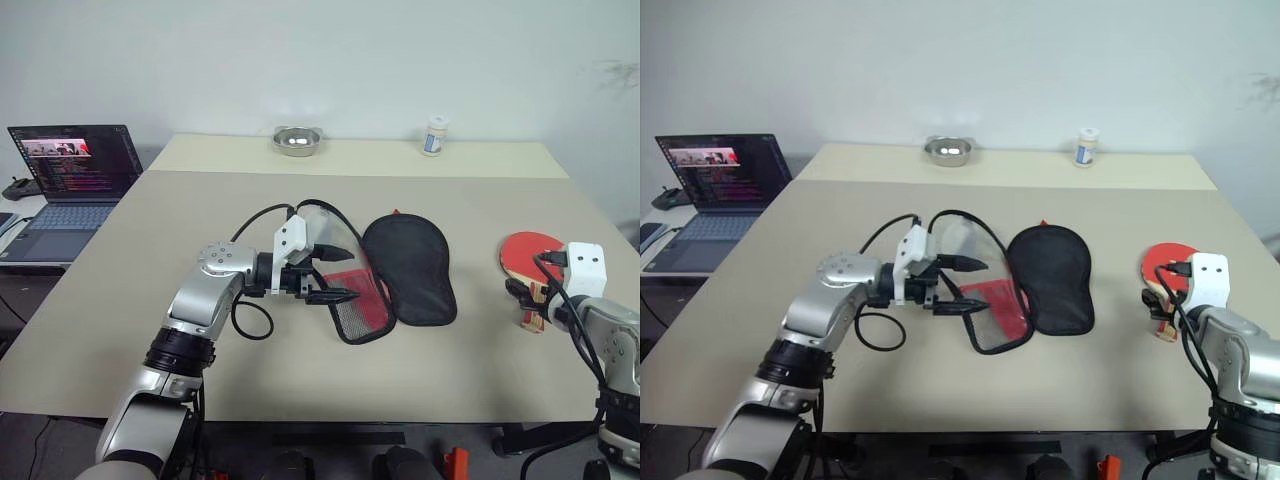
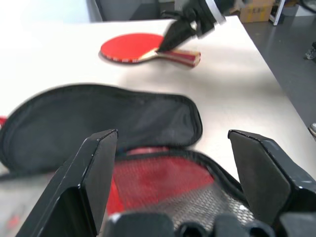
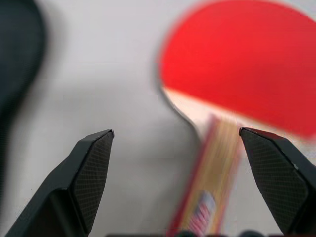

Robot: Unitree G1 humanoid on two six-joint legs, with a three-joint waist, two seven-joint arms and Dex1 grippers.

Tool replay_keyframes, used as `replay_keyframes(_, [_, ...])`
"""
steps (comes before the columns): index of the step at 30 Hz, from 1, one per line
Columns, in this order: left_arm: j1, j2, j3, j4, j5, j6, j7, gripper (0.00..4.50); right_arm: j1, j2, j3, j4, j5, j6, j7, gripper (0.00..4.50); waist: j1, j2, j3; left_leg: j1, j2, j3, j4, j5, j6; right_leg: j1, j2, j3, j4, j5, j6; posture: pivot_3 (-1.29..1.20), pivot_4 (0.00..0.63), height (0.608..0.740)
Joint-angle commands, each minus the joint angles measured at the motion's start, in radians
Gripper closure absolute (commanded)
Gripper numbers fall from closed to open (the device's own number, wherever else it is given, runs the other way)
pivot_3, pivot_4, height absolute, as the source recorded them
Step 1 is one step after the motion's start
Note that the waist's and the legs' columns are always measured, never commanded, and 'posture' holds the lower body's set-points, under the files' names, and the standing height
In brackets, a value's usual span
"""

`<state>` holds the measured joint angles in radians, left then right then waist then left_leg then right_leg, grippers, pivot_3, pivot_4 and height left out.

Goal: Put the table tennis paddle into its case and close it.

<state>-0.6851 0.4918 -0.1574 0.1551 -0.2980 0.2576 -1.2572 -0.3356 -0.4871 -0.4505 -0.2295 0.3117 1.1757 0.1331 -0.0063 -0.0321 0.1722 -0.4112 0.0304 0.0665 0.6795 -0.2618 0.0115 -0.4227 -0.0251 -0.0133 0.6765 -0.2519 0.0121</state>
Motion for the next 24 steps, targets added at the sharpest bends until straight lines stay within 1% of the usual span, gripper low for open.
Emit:
replay_keyframes(1, [-0.031, -0.008, 0.0, -0.007, -0.004, -0.017, -0.002, 0.6, -0.004, 0.005, -0.039, -0.007, -0.035, -0.032, -0.053, 0.02, 0.0, 0.0, 0.0, 0.0, 0.0, 0.0, 0.0, 0.0, 0.0, 0.0, 0.0, 0.0, 0.0, 0.0, 0.0, 0.0, 0.15, 0.74])
replay_keyframes(9, [-0.036, -0.016, -0.006, 0.01, 0.011, -0.035, 0.0, 0.6, -0.068, -0.003, -0.029, 0.199, -0.038, -0.088, -0.05, 0.02, -0.001, 0.0, 0.0, 0.0, 0.0, 0.002, 0.0, 0.0, 0.0, 0.0, 0.0, 0.001, 0.0, 0.0, 0.0, 0.0, 0.15, 0.74])
replay_keyframes(15, [-0.022, -0.009, 0.001, 0.001, 0.013, -0.038, 0.009, 0.6, -0.107, -0.014, -0.008, 0.307, -0.046, -0.129, -0.04, 0.02, -0.002, 0.0, 0.0, 0.0, 0.0, 0.002, -0.001, 0.0, 0.0, 0.0, 0.001, 0.002, -0.001, 0.0, 0.0, 0.0, 0.15, 0.74])
replay_keyframes(18, [-0.016, -0.004, 0.004, -0.002, 0.015, -0.04, 0.014, 0.6, -0.12, -0.01, -0.012, 0.336, -0.042, -0.125, -0.046, 0.58, -0.002, 0.0, 0.0, 0.001, 0.0, 0.002, 0.0, 0.0, 0.0, 0.001, 0.001, 0.002, -0.001, 0.0, 0.0, 0.0, 0.15, 0.74])
replay_keyframes(24, [-0.008, 0.002, 0.009, 0.0, 0.018, -0.044, 0.023, 0.6, -0.124, 0.01, -0.017, 0.348, -0.046, -0.133, -0.069, 2.59, -0.004, 0.0, 0.0, 0.002, 0.001, 0.002, -0.001, 0.0, 0.0, 0.001, 0.001, 0.002, 0.0, 0.0, 0.0, 0.0, 0.15, 0.74])
